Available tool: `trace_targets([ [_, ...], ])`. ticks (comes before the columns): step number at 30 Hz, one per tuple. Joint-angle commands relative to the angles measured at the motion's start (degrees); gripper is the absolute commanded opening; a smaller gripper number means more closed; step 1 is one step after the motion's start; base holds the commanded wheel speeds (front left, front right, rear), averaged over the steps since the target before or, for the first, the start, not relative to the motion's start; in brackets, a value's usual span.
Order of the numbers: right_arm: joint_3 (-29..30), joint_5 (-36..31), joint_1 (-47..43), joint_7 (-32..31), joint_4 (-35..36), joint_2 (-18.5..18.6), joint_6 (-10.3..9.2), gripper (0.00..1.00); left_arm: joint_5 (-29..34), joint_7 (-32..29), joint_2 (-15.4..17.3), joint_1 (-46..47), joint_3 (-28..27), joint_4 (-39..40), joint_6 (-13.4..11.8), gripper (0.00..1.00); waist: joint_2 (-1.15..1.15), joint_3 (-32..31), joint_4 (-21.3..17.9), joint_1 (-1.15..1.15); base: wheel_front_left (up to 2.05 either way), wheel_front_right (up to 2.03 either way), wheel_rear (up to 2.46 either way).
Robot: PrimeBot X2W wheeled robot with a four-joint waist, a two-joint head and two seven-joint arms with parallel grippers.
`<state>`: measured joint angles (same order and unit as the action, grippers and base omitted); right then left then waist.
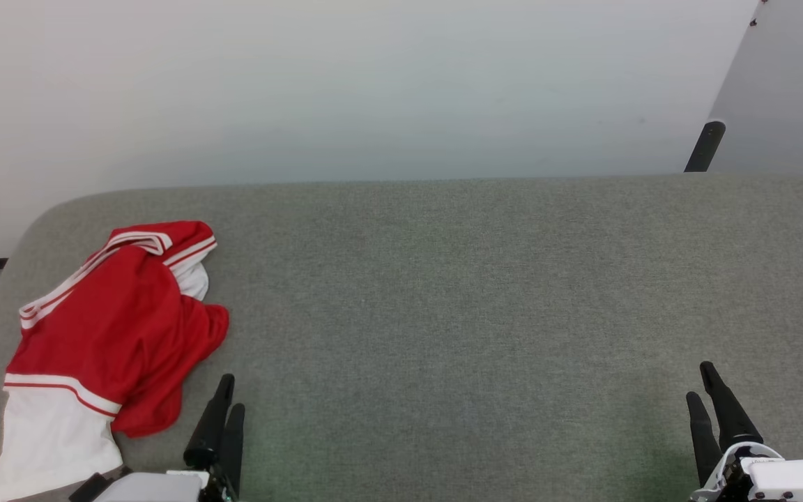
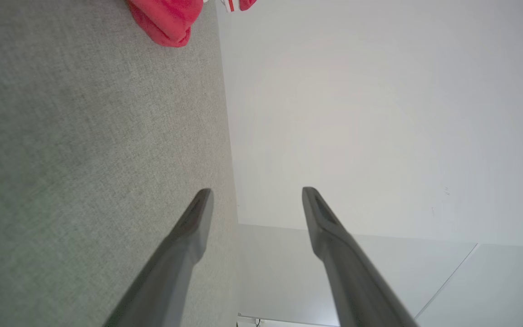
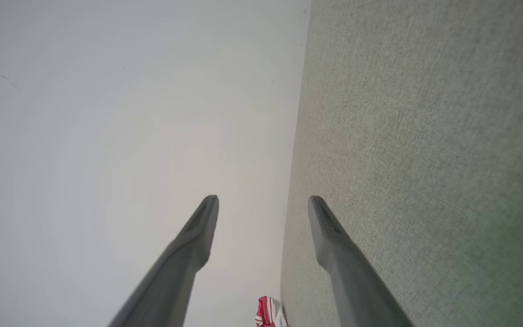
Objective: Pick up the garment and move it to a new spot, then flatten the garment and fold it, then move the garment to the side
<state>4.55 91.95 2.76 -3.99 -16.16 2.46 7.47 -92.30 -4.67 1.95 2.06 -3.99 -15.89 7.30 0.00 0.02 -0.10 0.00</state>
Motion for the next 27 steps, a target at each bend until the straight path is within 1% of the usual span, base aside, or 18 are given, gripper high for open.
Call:
trace_targets([
  [1,-0.86,-0.55,0.68,0.89,1.6,0.19,0.01,1.0,-0.1,0.71,0.34,1.03,0.66,1.64,0.03,1.0,0.0,-0.04,-0.02,0.0,0.0,0.0,0.0],
  [15,-2.89,-2.69,0.08,4.18,3.24,0.25,0.02,1.0,1.81,3.7,1.36,0.71,3.37,3.8,0.07,1.0,0.0,-0.34,-0.14,0.0,0.0,0.0,0.0],
  [21,-3.59,-5.56,-0.06,5.53,3.53,0.3,0.02,1.0,5.03,5.46,2.37,0.75,4.85,4.16,-0.02,1.0,0.0,-0.51,-0.14,0.0,0.0,0.0,0.0],
  [27,-4.36,-10.07,-0.19,6.79,3.85,0.54,0.02,1.0,9.69,7.2,3.29,0.84,6.12,4.36,-0.47,1.0,0.0,-0.69,-0.14,0.0,0.0,0.0,0.0],
])
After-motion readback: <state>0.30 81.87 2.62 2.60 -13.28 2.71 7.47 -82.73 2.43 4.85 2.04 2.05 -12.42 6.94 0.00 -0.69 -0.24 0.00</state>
